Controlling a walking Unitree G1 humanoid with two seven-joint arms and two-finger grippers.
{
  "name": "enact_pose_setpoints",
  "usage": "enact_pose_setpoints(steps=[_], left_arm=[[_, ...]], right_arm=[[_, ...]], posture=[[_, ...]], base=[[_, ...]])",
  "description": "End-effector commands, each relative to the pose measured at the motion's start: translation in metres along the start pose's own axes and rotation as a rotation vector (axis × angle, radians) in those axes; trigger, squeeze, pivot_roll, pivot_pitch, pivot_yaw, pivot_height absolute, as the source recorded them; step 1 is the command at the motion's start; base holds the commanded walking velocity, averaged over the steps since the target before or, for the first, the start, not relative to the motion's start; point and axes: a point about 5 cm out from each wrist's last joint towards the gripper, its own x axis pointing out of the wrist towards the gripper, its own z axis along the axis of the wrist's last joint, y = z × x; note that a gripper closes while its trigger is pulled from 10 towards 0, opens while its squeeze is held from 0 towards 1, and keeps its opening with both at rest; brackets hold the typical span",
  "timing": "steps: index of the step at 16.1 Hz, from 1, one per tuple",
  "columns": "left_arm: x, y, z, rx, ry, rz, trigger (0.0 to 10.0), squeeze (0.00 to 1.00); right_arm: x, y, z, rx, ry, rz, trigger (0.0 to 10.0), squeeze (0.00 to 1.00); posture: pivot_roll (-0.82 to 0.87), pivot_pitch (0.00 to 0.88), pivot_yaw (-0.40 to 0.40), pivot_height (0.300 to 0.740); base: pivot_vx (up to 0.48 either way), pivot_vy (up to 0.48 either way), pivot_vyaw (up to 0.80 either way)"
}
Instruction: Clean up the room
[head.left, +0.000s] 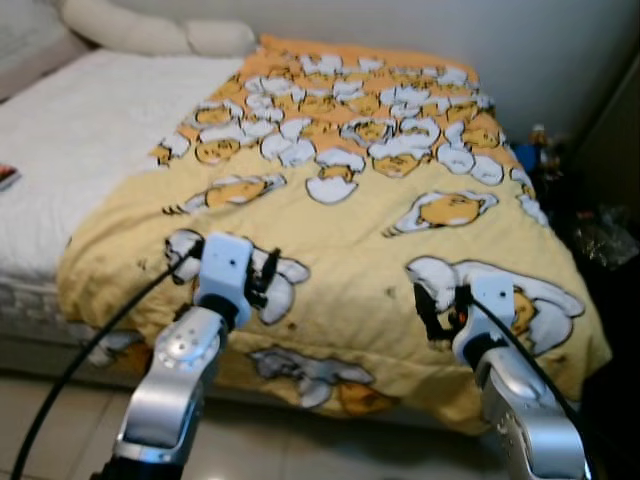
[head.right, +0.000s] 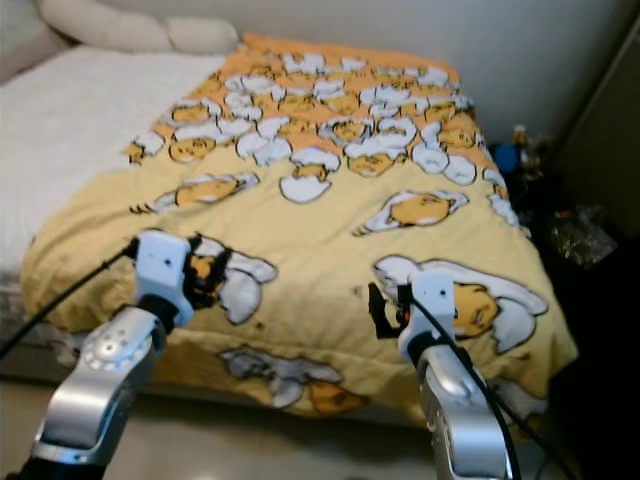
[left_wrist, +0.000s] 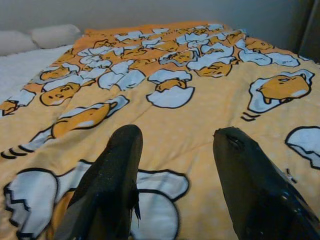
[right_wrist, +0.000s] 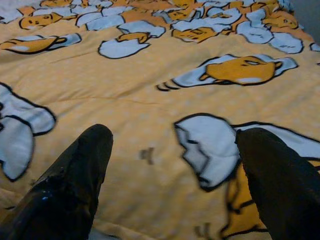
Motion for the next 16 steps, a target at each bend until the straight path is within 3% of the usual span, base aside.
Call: enact_pose_setpoints(steps=[1,13,14,16], left_arm=[[0.0024,-0.0073,0.0013,0.0,-0.005,-0.023,10.0,0.0],[0.0036,-0.0086,-0.0003,0.006,-0.002,-0.031,10.0,0.0],[0.0031,-0.0085,-0.0021,-0.037,0.004,-0.025,10.0,0.0],[0.0019,-0.0063,-0.0055,-0.037,0.017,-0.024,10.0,0.0]], right_arm=[[-0.002,-0.0083,-0.0006,-0.007,0.014,-0.035,10.0,0.0],[-0.0028,-0.0085,-0.0035,-0.006,0.033,-0.049,10.0,0.0],[-0.0028,-0.0083,-0.0044,0.002,0.042,-0.048,10.0,0.0],[-0.0033,-0.0089,-0.0056,0.011,0.05,-0.053,10.0,0.0]], posture=[[-0.09,0.0,0.001,0.74],[-0.09,0.0,0.002,0.74],[-0.09,0.0,0.002,0.74],[-0.1,0.0,0.0,0.74]], base=[[0.0,-0.48,0.0],[0.0,-0.48,0.0],[0.0,0.0,0.0],[0.0,0.0,-0.76]])
